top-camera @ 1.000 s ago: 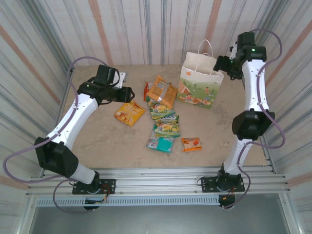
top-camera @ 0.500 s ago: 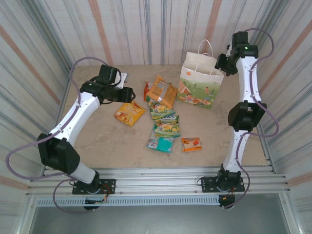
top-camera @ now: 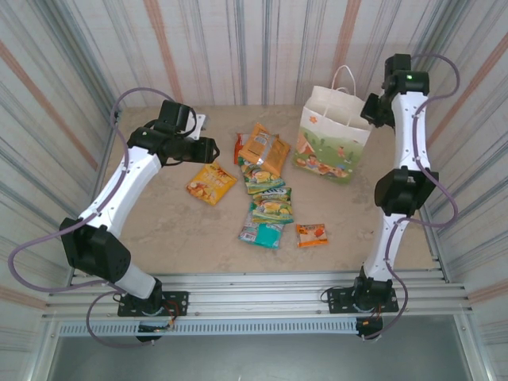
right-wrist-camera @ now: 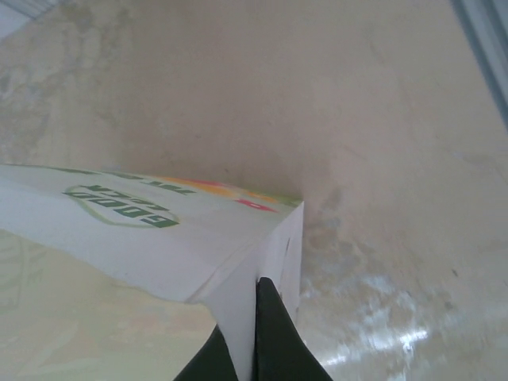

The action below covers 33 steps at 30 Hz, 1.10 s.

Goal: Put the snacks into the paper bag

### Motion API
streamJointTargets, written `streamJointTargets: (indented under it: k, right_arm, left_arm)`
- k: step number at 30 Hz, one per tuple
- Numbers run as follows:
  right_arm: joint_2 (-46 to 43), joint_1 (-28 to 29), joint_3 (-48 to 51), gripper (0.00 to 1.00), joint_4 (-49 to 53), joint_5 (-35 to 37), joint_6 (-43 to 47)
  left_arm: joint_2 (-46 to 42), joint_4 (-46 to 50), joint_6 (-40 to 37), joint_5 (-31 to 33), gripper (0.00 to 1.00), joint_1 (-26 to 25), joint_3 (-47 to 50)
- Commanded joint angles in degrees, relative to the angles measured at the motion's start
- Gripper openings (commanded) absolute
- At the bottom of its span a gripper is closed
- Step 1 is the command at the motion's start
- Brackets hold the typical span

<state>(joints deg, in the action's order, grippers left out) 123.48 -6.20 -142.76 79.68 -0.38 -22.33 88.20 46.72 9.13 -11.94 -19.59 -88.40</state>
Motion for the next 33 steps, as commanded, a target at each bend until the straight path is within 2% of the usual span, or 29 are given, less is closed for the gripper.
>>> streamJointTargets:
  k: [1,14,15,17,18,20,21,23,25,29,33]
  right_arm:
    - [-6.42,-0.68,1.28,0.0,6.79,3.2,-7.78]
    - [-24.64,5.31,29.77,0.0,-2.04,7.83,-21.55]
    - [-25.52,5.96,31.32,0.03,-2.44,8.02,-21.91]
    - [-27.48,7.14,34.71,0.26,-3.99,7.15,-22.1]
    - [-28.09,7.69,36.62,0.33,-4.34,6.85,-21.73]
    - [-28.97,8.31,36.89,0.44,-3.93,6.17,-18.98]
    - [-29.32,8.55,36.11,0.47,-3.37,6.04,-17.59]
    - [-29.57,8.81,32.09,0.52,-1.13,5.97,-13.89]
    - [-29.42,9.04,28.28,0.62,1.5,6.2,-9.42]
    - [-28.17,9.62,21.82,0.67,6.54,9.59,3.0]
    - [-26.06,8.42,17.74,0.69,8.17,5.56,19.41]
  left_arm:
    - [-0.66,1.93,0.36,-0.08,0.62,-0.44,-1.95]
    - [-0.55,2.01,0.47,-6.39,0.62,-1.1,-1.34]
    - [-0.65,2.05,0.21,-6.74,0.62,-1.15,-1.25]
    - [-0.82,2.22,-0.54,-6.9,0.61,-1.15,-0.92]
    - [-0.93,2.32,-0.89,-6.82,0.62,-1.13,-0.94]
    - [-0.89,2.99,-1.77,-6.47,0.62,-1.15,-1.26]
    - [-0.92,3.19,-1.99,-6.27,0.62,-1.15,-1.42]
    - [-0.99,3.25,-2.3,-6.09,0.62,-1.15,-1.66]
    - [-1.02,3.06,-2.49,-6.07,0.62,-1.15,-1.69]
    - [-0.99,2.69,-2.96,-6.28,0.63,-1.15,-1.86]
    - [-1.04,2.06,-5.16,-8.09,0.63,-1.15,-1.87]
